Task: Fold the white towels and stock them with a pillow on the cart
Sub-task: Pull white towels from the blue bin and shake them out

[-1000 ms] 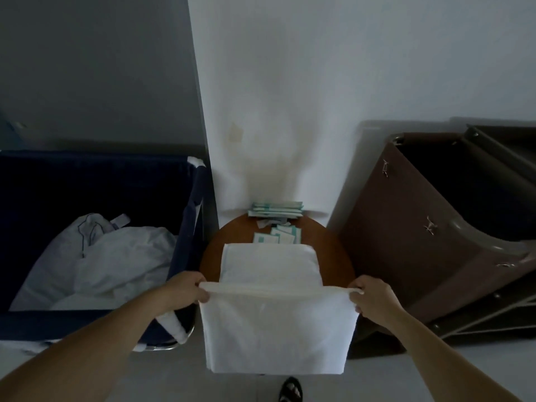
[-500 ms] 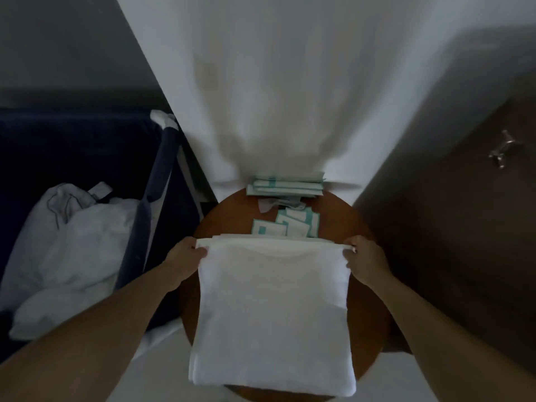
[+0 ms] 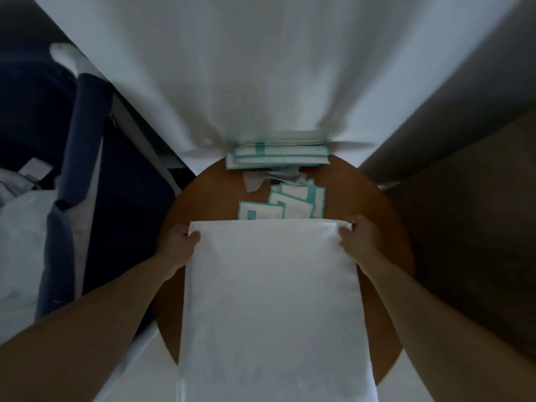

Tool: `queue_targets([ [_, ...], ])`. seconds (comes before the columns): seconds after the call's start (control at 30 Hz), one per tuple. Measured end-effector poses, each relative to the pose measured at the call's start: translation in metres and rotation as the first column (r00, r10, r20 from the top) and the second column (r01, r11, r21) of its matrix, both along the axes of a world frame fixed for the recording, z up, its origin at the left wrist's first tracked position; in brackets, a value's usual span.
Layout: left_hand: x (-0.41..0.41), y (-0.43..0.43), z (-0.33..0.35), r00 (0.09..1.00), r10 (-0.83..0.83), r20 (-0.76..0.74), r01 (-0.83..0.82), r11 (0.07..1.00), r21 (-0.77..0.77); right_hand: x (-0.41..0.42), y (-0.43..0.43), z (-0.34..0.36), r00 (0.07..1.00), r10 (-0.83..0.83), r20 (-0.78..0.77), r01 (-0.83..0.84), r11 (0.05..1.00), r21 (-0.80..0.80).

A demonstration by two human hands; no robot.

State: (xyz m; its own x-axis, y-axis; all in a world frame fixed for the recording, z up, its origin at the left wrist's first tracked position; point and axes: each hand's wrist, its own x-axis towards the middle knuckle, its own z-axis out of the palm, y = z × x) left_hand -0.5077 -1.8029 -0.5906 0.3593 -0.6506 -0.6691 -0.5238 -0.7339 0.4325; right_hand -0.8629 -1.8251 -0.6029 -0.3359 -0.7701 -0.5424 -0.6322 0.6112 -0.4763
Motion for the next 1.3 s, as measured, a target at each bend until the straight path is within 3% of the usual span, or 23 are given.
queue_targets([
  [0.27, 0.008, 0.007, -0.005, 0.998, 0.02, -0.054, -0.024, 0.997, -0.079, 0.012, 0.016, 0.004, 0.988, -0.148, -0.048, 0.147, 0.989, -0.035],
  [0.4, 0.001, 0.034, 0.011, 0.999, -0.013, -0.035, 0.011, 0.999, -0.051, 0.013, 0.064, 0.027, 0.986, -0.136, -0.096, 0.14, 0.99, 0.035],
  [0.5, -0.01, 0.061, 0.02, 0.994, -0.076, -0.073, 0.078, 0.997, 0.021, 0.016, 0.104, 0.036, 0.995, -0.092, -0.032, 0.095, 0.988, 0.124],
  [0.63, -0.014, 0.088, 0.015, 0.991, -0.113, -0.078, 0.119, 0.989, 0.082, 0.02, 0.144, 0.036, 0.98, -0.192, 0.051, 0.177, 0.959, 0.221],
  [0.8, -0.028, 0.119, 0.011, 0.996, 0.046, -0.075, -0.034, 0.986, 0.161, 0.015, 0.167, 0.022, 0.959, -0.272, 0.079, 0.236, 0.922, 0.307],
  [0.9, -0.028, 0.122, 0.009, 0.986, 0.133, -0.104, -0.117, 0.982, 0.151, 0.01, 0.165, 0.02, 0.897, -0.376, 0.233, 0.302, 0.905, 0.301],
  [1.1, -0.025, 0.125, 0.029, 0.859, 0.288, -0.423, -0.237, 0.957, 0.169, 0.009, 0.165, 0.044, 0.831, -0.291, 0.474, 0.208, 0.953, 0.22],
  [1.3, -0.031, 0.17, 0.043, 0.829, 0.325, -0.456, -0.262, 0.945, 0.197, -0.015, 0.194, 0.041, 0.845, -0.366, 0.389, 0.284, 0.925, 0.254],
])
